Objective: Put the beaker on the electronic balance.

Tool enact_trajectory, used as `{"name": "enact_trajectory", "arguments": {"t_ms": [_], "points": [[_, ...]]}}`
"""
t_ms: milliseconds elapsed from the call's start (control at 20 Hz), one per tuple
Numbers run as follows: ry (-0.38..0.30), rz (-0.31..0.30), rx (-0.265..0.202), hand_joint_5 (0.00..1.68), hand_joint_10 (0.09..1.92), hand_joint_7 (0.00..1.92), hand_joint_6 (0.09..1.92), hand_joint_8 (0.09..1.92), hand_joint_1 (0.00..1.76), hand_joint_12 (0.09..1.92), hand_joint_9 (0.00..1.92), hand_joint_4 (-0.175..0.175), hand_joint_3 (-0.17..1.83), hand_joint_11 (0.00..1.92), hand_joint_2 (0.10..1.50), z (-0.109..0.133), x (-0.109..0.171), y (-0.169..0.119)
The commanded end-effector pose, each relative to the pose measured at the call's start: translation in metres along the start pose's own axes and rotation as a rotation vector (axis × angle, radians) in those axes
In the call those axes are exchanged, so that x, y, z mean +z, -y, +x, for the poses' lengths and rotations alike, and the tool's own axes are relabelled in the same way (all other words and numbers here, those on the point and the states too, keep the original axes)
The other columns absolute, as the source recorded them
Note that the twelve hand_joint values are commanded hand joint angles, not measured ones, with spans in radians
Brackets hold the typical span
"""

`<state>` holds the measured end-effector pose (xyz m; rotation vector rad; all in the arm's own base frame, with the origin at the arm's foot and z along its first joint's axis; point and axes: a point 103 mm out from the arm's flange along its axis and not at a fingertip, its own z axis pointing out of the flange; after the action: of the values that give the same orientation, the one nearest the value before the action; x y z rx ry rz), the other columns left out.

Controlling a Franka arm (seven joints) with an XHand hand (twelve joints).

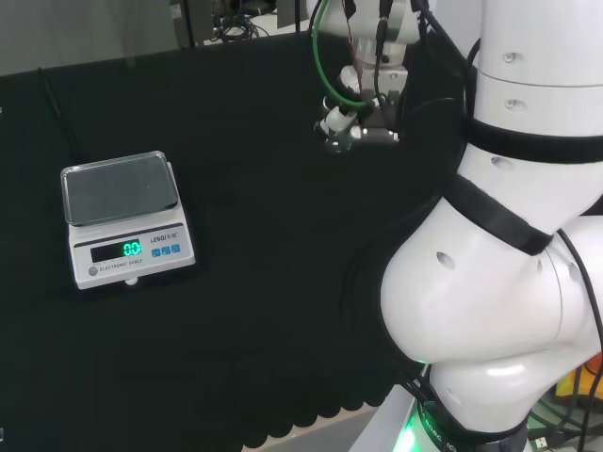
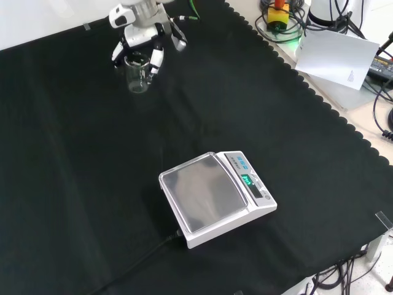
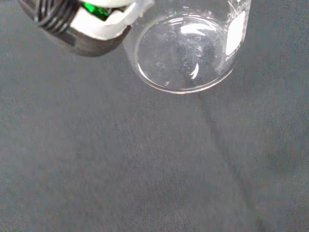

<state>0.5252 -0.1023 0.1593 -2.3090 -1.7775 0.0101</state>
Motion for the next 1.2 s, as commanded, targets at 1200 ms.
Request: {"name": "enact_trajectory", "arguments": {"t_ms": [1200], "points": [[0.118,0.059,-0.514,0.8,1.11,0.84,1.27,1.3,1.22,0.98,1.23,-0.175,0.15,1.33,1.12,0.296,0.003,0.084]]}}
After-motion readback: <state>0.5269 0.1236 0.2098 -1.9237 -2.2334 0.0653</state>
